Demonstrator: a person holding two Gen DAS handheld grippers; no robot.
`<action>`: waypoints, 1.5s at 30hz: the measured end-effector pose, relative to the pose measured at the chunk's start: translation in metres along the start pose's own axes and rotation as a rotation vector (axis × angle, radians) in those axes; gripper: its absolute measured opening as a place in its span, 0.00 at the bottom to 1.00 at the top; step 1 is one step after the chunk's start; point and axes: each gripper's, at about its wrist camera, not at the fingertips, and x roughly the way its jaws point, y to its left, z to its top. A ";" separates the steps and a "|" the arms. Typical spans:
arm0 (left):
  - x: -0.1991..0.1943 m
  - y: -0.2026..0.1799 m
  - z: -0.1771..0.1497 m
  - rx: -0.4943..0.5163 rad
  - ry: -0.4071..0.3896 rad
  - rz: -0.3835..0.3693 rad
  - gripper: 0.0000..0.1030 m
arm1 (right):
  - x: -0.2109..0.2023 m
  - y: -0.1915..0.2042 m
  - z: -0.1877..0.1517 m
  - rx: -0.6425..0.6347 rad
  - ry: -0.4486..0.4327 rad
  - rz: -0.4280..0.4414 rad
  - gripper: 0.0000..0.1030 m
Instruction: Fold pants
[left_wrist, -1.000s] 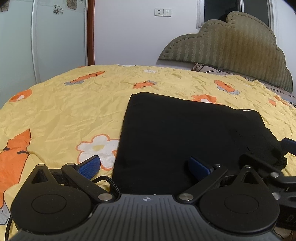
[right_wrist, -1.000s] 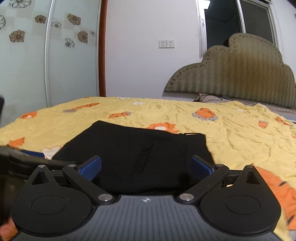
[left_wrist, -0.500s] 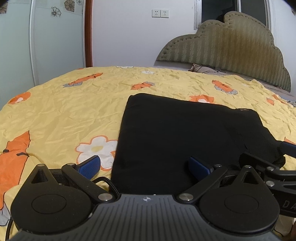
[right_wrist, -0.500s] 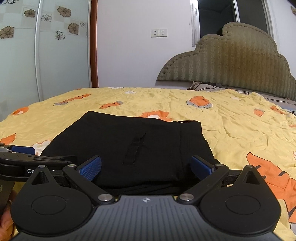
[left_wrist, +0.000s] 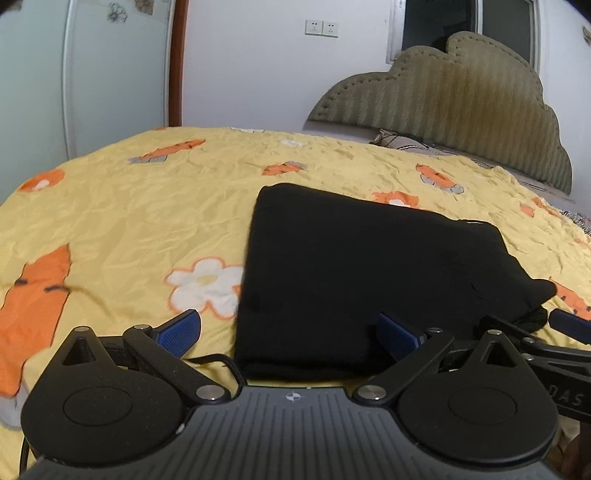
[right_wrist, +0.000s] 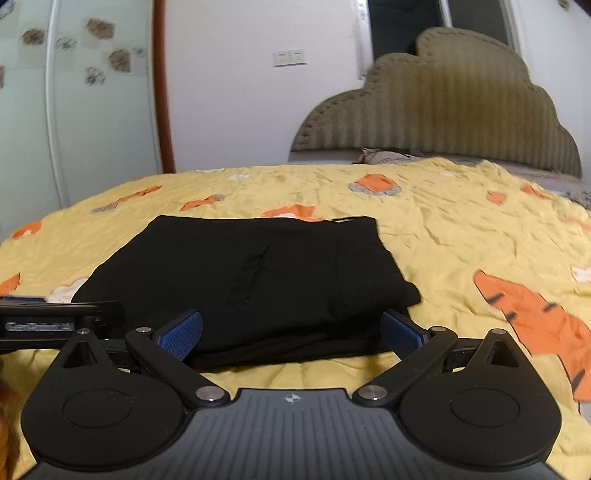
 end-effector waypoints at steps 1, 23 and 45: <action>-0.004 0.001 -0.001 -0.006 0.002 0.001 1.00 | -0.003 0.001 -0.001 -0.010 0.000 -0.012 1.00; -0.049 -0.009 -0.023 0.035 0.046 0.026 0.98 | -0.065 0.023 -0.015 -0.090 0.090 -0.042 1.00; -0.051 -0.016 -0.020 0.073 0.037 0.028 0.99 | -0.069 0.011 -0.013 -0.063 0.076 -0.048 1.00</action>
